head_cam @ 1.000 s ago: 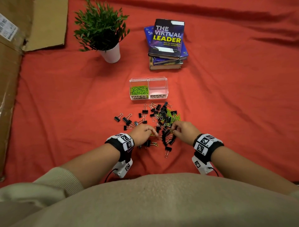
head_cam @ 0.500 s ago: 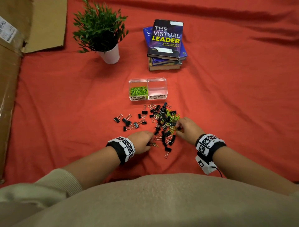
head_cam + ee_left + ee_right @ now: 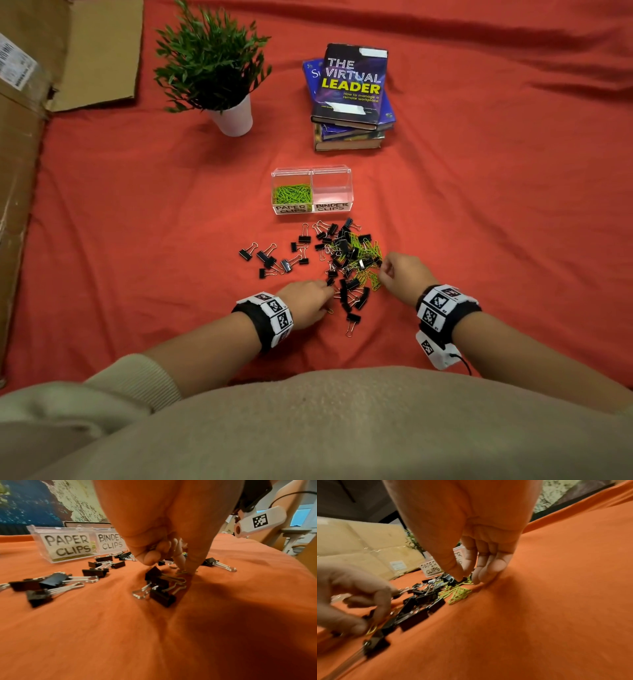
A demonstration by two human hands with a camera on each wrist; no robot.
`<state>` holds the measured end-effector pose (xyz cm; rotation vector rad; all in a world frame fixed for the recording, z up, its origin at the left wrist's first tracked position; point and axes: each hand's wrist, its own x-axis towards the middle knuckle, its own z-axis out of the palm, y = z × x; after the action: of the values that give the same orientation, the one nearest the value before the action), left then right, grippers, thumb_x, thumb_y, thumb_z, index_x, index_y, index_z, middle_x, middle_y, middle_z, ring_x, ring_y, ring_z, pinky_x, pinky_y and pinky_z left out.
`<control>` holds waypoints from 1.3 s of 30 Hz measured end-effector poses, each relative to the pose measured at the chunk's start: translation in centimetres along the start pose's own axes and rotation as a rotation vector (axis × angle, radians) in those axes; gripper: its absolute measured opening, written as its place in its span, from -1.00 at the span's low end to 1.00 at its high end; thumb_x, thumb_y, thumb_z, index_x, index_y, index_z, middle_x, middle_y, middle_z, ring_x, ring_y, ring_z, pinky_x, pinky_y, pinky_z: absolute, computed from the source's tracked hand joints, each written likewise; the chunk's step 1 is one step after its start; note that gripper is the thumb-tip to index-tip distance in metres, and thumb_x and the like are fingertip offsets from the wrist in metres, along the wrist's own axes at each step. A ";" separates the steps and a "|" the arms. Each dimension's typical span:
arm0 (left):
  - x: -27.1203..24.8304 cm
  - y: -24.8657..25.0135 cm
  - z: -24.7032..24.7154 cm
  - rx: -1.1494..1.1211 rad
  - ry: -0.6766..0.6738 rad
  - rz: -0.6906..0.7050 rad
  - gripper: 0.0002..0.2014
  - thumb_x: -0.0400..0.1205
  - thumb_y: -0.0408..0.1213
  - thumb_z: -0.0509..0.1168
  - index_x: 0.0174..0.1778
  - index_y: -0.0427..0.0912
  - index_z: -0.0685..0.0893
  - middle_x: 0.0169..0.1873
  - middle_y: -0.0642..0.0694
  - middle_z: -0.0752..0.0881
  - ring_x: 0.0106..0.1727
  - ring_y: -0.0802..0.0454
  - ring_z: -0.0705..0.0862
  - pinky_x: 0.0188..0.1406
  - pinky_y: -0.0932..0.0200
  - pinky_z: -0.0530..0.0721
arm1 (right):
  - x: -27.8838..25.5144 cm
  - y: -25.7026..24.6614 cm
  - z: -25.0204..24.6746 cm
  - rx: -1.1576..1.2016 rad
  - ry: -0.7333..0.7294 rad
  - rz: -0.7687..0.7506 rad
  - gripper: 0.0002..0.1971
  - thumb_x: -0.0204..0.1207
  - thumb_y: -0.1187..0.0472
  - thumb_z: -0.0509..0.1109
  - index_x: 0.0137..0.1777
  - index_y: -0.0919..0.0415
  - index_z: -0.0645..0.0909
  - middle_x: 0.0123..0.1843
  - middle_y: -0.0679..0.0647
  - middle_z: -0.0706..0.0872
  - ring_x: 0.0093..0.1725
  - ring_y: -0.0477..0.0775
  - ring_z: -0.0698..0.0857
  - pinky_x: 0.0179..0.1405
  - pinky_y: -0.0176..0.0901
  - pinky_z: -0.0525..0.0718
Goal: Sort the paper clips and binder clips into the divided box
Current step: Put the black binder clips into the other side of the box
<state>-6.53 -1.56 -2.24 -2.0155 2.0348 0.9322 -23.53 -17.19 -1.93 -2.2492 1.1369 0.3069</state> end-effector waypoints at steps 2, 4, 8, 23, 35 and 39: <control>0.3 0.3 0.0 0.015 0.002 -0.006 -0.73 0.63 -0.22 0.22 0.22 -0.21 0.52 0.17 -0.17 0.60 0.22 -0.19 0.61 0.13 -0.07 0.61 | -0.3 -0.4 0.4 -0.148 -0.018 0.009 -0.78 0.55 0.09 0.29 -0.09 0.27 0.59 -0.10 0.19 0.73 -0.11 0.22 0.70 -0.25 -0.08 0.60; 0.4 0.4 0.0 0.017 0.002 -0.011 -0.74 0.65 -0.21 0.21 0.21 -0.23 0.52 0.17 -0.19 0.61 0.21 -0.20 0.61 0.14 -0.07 0.61 | -0.3 -0.9 1.0 -0.216 -0.011 0.021 -0.66 0.54 -0.03 0.31 0.06 0.28 0.58 0.06 0.21 0.70 0.03 0.23 0.69 -0.09 -0.02 0.64; 0.2 0.1 0.1 -0.027 -0.019 -0.036 -0.79 0.63 -0.21 0.18 0.09 -0.25 0.54 0.11 -0.21 0.62 0.13 -0.21 0.63 0.05 -0.02 0.59 | -0.4 -1.6 2.4 -0.168 -0.001 0.011 -0.57 0.55 0.05 0.37 0.28 0.33 0.51 0.23 0.23 0.60 0.24 0.20 0.60 0.26 -0.05 0.58; 2.8 -0.8 -3.6 -1.035 0.253 -0.394 -0.83 0.69 -0.39 0.01 -0.03 -0.12 0.49 -0.39 -0.02 0.55 -0.46 0.07 0.50 -0.46 0.20 0.50 | -0.2 -2.1 2.4 -0.139 -0.060 -0.211 -0.71 0.51 0.37 0.25 0.23 0.33 0.55 0.14 0.20 0.64 0.09 0.18 0.65 0.06 -0.10 0.62; 7.2 -1.1 -5.6 -1.129 0.334 -0.507 -0.73 0.64 -0.39 0.03 -0.29 -0.14 0.57 -0.50 -0.03 0.50 -0.53 0.06 0.40 -0.55 0.22 0.31 | 1.0 0.5 -3.7 1.222 -0.214 0.245 -0.74 0.50 0.55 0.12 -0.09 0.32 0.62 -0.33 0.13 0.57 -0.40 0.00 0.55 -0.46 -0.25 0.66; 7.8 -0.4 -5.3 -0.661 0.354 -0.467 -0.87 0.64 -0.17 0.24 -0.13 -0.15 0.52 -0.39 0.01 0.55 -0.38 0.03 0.51 -0.38 0.14 0.45 | 2.2 0.3 -4.5 1.306 -0.206 0.298 -0.87 0.55 0.40 0.18 -0.13 0.32 0.56 -0.32 0.13 0.56 -0.38 0.05 0.57 -0.48 -0.24 0.63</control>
<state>-5.24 -10.91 -2.02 -3.0028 1.3428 1.3245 -22.73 -21.46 0.50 -0.8897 1.0667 -0.1016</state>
